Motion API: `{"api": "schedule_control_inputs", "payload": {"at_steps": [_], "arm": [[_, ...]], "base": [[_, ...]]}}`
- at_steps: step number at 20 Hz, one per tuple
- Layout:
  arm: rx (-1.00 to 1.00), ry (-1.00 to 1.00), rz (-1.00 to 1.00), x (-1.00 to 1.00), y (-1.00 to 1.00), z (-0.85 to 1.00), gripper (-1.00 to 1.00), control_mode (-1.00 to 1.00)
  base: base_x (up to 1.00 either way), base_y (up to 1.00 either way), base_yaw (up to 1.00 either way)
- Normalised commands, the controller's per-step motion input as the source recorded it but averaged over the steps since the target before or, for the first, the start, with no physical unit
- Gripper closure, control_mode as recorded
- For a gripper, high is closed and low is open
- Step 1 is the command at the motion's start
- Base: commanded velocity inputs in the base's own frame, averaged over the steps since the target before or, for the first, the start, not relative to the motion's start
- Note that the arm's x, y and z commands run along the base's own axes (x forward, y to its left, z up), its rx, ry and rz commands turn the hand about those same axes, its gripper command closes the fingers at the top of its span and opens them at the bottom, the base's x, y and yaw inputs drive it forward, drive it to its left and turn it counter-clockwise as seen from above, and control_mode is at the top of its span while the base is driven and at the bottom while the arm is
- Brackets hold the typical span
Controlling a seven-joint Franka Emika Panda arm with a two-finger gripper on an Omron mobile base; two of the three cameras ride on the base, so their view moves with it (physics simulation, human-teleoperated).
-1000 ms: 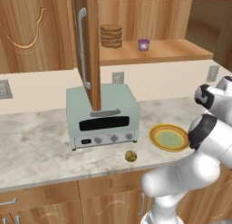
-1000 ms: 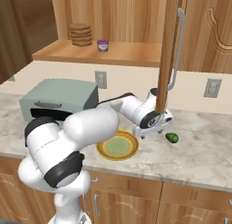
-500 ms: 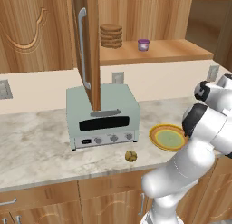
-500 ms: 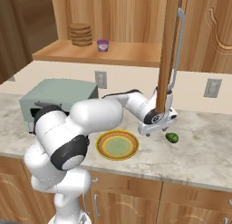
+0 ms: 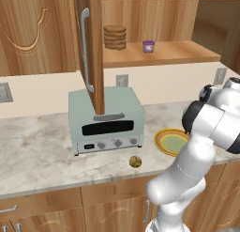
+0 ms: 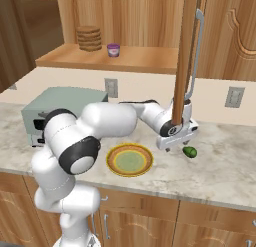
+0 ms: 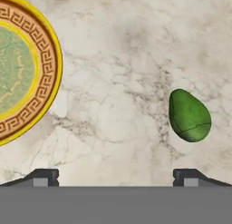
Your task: Pick the avocado and bread from the counter and place them on the plate. Then pick the jam from the cabinet and place it next to the plate. Lastly close the cabinet door.
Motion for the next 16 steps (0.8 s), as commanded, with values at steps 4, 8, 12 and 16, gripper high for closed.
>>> {"api": "schedule_control_inputs", "payload": {"at_steps": [4, 8, 12, 16], "arm": [[-0.04, 0.0, 0.0, 0.13, -0.09, -0.12, -1.0, -1.0], [-0.02, 0.0, 0.0, 0.11, -0.13, -0.08, -1.0, -1.0], [-0.01, 0.0, 0.0, 0.13, -0.13, -0.06, -1.0, -1.0], [0.0, 0.0, 0.0, 0.12, -0.14, -0.07, -1.0, -1.0]], "base": [[0.0, 0.0, 0.0], [0.0, 0.0, 0.0], [0.0, 0.0, 0.0], [0.0, 0.0, 0.0]]}}
